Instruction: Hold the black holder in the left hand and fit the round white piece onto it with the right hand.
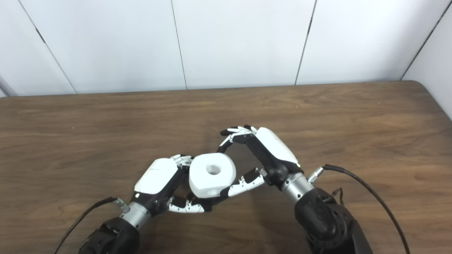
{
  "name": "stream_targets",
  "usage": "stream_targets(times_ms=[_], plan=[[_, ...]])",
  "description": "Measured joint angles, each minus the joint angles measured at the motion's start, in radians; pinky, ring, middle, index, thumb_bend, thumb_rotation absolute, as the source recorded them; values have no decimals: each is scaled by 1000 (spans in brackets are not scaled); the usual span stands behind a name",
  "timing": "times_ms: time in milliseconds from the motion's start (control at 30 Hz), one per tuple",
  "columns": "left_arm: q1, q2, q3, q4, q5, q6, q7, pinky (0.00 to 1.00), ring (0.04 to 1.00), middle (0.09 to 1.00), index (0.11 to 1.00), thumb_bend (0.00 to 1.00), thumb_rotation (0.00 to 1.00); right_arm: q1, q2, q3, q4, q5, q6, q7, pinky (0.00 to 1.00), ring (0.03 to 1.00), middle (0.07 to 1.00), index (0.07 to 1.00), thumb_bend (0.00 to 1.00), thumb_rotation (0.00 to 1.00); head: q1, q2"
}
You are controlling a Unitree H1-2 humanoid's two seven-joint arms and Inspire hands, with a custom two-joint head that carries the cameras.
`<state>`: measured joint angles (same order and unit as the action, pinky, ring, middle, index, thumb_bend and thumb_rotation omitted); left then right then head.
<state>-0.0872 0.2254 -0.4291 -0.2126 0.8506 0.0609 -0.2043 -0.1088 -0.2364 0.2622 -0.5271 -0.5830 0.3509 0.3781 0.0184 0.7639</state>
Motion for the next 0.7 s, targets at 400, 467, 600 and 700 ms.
stream_targets(times_ms=[400, 467, 600, 700], plan=[[-1, 1, 0, 0, -2, 1, 0, 908, 843, 769, 483, 524, 55, 0, -1, 0, 5, -3, -5, -5, 1000, 910, 842, 483, 524, 133, -3, 3], [-1, 1, 1, 0, -2, 2, 0, 910, 845, 770, 483, 524, 55, 0, 1, 0, 5, -3, -5, -5, 1000, 910, 841, 483, 524, 133, -3, 3], [-1, 1, 1, 0, -2, 3, -1, 912, 848, 770, 483, 524, 55, 0, 2, 2, 5, -3, -5, -5, 1000, 909, 838, 483, 524, 133, -3, 3], [-1, 1, 0, 0, -2, 4, -1, 914, 848, 772, 483, 524, 55, 2, 4, 3, 5, -4, -5, -8, 1000, 911, 836, 483, 524, 133, 6, 3]])
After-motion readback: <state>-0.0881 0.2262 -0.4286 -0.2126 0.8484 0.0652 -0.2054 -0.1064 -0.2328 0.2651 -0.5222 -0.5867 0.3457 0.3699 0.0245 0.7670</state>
